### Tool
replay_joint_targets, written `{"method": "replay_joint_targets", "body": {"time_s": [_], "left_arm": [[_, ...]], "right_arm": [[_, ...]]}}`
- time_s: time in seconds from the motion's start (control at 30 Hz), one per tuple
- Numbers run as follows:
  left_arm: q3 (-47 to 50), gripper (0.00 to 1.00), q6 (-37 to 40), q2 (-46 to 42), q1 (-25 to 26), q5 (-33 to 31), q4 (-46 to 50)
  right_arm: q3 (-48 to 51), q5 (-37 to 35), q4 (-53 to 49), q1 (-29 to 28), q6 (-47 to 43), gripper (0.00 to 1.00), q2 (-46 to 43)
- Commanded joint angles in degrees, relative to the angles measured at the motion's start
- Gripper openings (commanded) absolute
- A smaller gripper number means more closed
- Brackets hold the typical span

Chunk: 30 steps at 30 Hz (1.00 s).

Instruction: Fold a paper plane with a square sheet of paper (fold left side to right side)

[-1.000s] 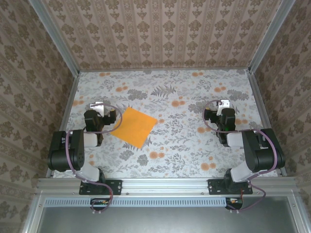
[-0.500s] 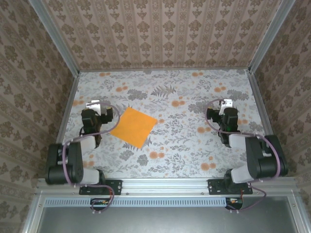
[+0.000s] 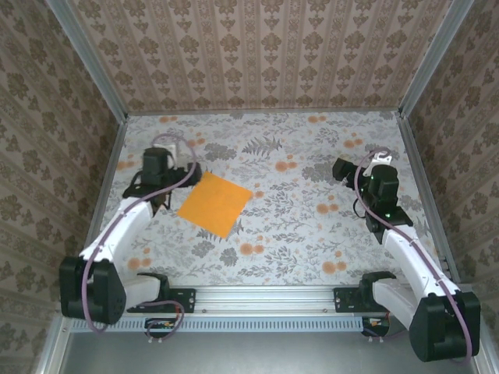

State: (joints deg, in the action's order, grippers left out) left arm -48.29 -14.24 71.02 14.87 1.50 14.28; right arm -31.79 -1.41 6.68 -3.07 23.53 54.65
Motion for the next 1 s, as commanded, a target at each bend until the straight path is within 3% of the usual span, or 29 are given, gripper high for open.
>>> {"method": "replay_joint_targets", "body": {"time_s": [0.0, 0.17, 0.53, 0.97], "left_arm": [[-4.5, 0.90, -1.4, 6.7, 6.7, 1.6, 13.8], [-9.2, 0.77, -2.1, 17.8, 14.7, -1.7, 15.7], [-14.7, 0.51, -3.2, 30.7, 17.2, 0.8, 15.7], [-20.1, 0.43, -6.9, 38.1, 20.8, 8.7, 13.3]], "right_arm": [[-1.2, 3.2, -9.2, -1.5, 4.8, 1.00, -1.3], [-2.2, 2.8, -11.8, -2.4, 4.5, 1.00, -1.4], [-3.6, 2.6, -12.0, -3.6, 4.7, 1.00, -0.3], [-4.0, 2.6, -12.1, -4.4, 5.6, 1.00, 0.9]]}}
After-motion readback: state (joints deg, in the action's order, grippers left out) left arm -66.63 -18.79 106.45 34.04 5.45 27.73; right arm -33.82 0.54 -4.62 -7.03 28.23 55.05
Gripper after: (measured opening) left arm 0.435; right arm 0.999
